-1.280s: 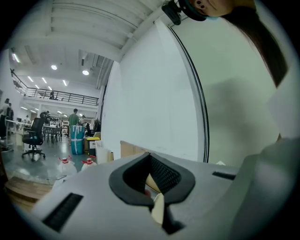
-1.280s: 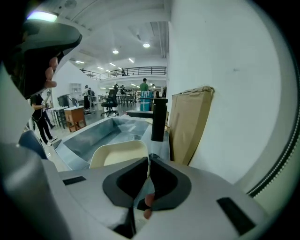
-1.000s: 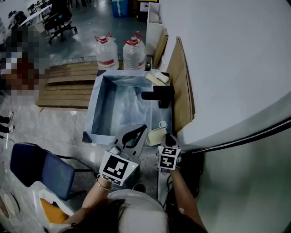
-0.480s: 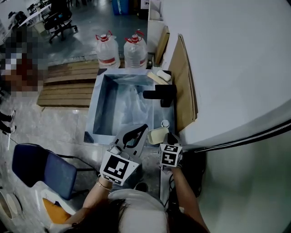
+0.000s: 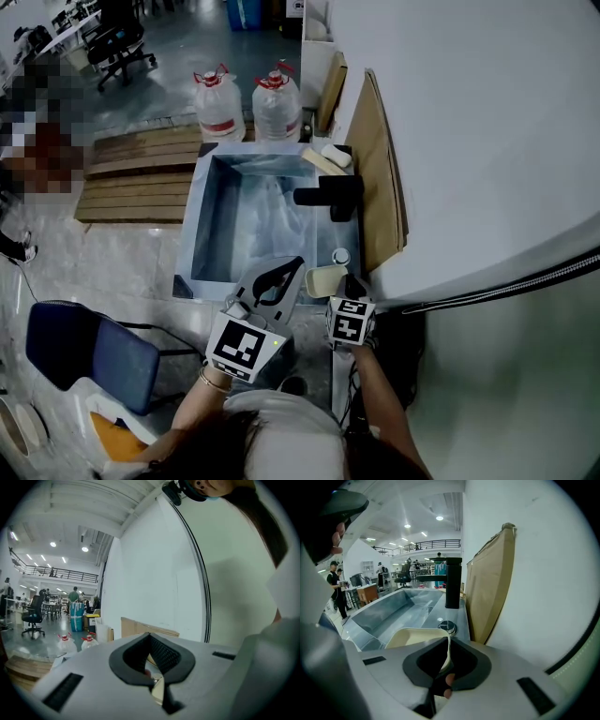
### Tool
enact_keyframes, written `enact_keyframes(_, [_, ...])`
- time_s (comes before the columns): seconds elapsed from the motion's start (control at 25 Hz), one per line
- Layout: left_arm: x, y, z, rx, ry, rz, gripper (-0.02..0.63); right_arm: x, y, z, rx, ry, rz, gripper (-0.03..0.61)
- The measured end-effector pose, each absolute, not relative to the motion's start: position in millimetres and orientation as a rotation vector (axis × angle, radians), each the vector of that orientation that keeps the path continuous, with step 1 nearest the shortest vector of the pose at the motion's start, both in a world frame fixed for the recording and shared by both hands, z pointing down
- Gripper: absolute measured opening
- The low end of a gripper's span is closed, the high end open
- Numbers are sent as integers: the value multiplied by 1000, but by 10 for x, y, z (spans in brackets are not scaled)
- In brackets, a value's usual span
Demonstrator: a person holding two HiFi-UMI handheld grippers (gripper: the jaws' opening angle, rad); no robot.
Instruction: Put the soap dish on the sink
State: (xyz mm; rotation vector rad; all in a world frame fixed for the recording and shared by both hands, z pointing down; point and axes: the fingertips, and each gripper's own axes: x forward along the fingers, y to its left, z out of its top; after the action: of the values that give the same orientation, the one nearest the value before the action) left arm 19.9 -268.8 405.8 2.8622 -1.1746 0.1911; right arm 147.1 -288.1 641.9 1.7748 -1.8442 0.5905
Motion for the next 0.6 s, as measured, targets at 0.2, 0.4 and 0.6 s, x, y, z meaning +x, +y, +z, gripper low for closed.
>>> enact_keyframes(0.2, [194, -2731, 4028, 2887, -1179, 177, 3, 1463, -2886, 6363, 1785, -1857, 580, 38])
enact_keyframes(0.4, [168, -2717, 4003, 2865, -1190, 166, 3, 1459, -2859, 6211, 1807, -1874, 549, 38])
enact_keyframes(0.6, [147, -2692, 3920, 2889, -1199, 137, 3, 1422, -2808, 5974, 1842, -1900, 499, 38])
